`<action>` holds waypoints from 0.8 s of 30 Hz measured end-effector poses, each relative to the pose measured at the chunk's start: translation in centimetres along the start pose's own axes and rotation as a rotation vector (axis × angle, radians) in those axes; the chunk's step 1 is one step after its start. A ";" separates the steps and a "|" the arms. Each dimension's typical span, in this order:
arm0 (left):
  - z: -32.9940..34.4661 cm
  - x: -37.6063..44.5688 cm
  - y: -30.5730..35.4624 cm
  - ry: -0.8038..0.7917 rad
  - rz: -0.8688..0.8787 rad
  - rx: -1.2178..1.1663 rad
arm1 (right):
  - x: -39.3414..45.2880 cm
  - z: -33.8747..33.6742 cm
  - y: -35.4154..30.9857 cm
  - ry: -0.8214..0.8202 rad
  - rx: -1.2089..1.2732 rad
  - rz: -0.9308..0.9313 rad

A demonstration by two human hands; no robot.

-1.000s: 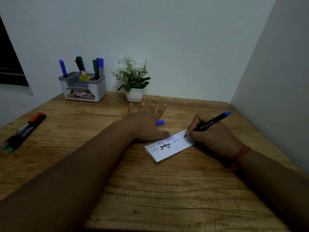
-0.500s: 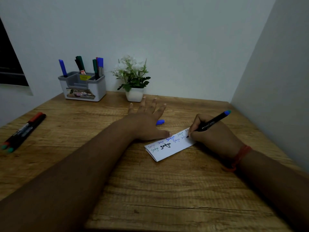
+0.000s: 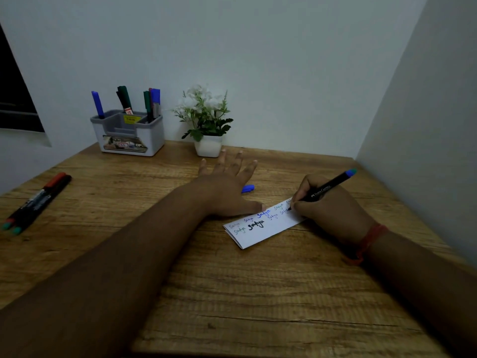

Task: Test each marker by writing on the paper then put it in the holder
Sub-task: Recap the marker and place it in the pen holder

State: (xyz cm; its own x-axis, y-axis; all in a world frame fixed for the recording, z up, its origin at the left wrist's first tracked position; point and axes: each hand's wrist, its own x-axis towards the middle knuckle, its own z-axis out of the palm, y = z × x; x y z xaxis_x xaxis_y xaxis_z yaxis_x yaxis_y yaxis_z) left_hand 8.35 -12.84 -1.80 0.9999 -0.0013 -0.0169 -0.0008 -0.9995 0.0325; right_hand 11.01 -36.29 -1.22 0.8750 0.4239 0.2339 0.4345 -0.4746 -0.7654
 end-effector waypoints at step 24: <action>-0.3 0.1 -1.1 0.087 -0.013 -0.090 | 1.0 -0.6 0.4 0.145 0.278 -0.097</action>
State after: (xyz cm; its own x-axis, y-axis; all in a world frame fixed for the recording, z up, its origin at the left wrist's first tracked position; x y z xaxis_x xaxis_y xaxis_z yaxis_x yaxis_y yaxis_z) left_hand 8.47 -11.73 -1.53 0.9975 0.0182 0.0689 0.0097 -0.9924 0.1223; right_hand 12.19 -36.60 -0.95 0.8622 0.3329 0.3818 0.4602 -0.1998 -0.8650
